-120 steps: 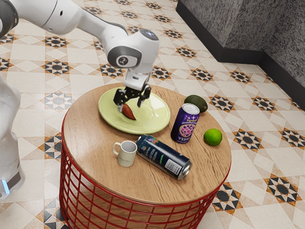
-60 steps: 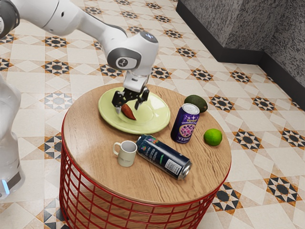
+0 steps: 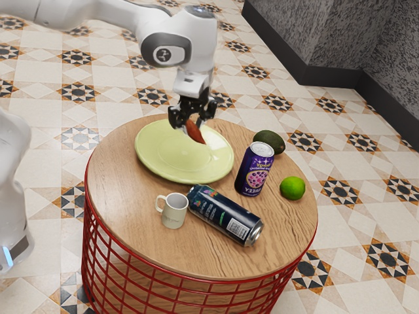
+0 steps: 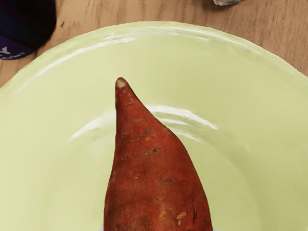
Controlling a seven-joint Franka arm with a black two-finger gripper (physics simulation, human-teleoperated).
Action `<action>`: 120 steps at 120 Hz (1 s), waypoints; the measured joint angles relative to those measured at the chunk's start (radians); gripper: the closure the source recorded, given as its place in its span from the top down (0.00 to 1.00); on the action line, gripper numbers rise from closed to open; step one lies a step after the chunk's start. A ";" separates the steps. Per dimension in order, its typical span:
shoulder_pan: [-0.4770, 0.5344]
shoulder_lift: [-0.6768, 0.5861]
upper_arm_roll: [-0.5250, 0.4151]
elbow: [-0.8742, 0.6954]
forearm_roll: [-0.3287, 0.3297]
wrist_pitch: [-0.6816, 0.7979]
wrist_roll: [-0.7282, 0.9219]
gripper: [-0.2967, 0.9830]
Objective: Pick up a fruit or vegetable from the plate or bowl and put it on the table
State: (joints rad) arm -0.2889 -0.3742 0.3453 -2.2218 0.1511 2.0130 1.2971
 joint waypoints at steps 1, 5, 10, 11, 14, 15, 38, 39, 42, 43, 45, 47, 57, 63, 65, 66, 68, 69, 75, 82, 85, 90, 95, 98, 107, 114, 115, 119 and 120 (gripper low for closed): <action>-0.004 -0.011 0.000 -0.006 0.000 -0.007 -0.001 0.37; -0.022 -0.050 0.001 -0.027 0.000 -0.040 -0.006 0.37; -0.049 -0.096 0.001 -0.054 0.000 -0.084 -0.014 0.37; -0.055 -0.106 0.001 -0.061 0.000 -0.094 -0.016 0.37; -0.075 -0.134 0.000 -0.082 -0.001 -0.120 -0.023 0.37; -0.081 -0.141 0.000 -0.089 -0.001 -0.129 -0.025 0.37; -0.214 -0.282 -0.015 -0.196 0.004 -0.294 -0.102 0.37; -0.217 -0.287 -0.017 -0.201 0.005 -0.299 -0.105 0.37; -0.221 -0.298 -0.023 -0.213 0.006 -0.311 -0.114 0.37; -0.223 -0.301 -0.026 -0.217 0.006 -0.315 -0.117 0.37; -0.225 -0.308 -0.030 -0.226 0.006 -0.322 -0.122 0.37; -0.226 -0.313 -0.034 -0.234 0.007 -0.329 -0.128 0.37; -0.226 -0.329 -0.042 -0.272 0.008 -0.354 -0.154 0.37; -0.227 -0.334 -0.043 -0.289 0.011 -0.363 -0.167 0.37; -0.227 -0.335 -0.043 -0.293 0.012 -0.365 -0.172 0.37; -0.228 -0.336 -0.043 -0.294 0.012 -0.366 -0.174 0.37; -0.228 -0.337 -0.043 -0.296 0.012 -0.369 -0.178 0.37; -0.228 -0.337 -0.043 -0.297 0.013 -0.369 -0.180 0.37; -0.229 -0.337 -0.043 -0.304 0.014 -0.372 -0.191 0.37; -0.229 -0.337 -0.042 -0.324 0.018 -0.366 -0.204 0.37; -0.229 -0.336 -0.041 -0.333 0.022 -0.361 -0.208 0.37; -0.230 -0.335 -0.040 -0.343 0.026 -0.353 -0.216 0.36; -0.231 -0.335 -0.039 -0.346 0.030 -0.346 -0.223 0.36; -0.233 -0.336 -0.037 -0.345 0.032 -0.342 -0.228 0.38; -0.227 -0.336 -0.031 -0.342 0.035 -0.335 -0.240 0.54; -0.225 -0.336 -0.030 -0.339 0.036 -0.330 -0.249 0.62; -0.225 -0.336 -0.030 -0.338 0.037 -0.330 -0.251 0.63; -0.224 -0.336 -0.030 -0.337 0.038 -0.324 -0.255 0.66; -0.223 -0.335 -0.029 -0.337 0.039 -0.321 -0.256 0.66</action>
State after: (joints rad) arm -0.5120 -0.7094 0.3160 -2.5588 0.1904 1.6923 1.0408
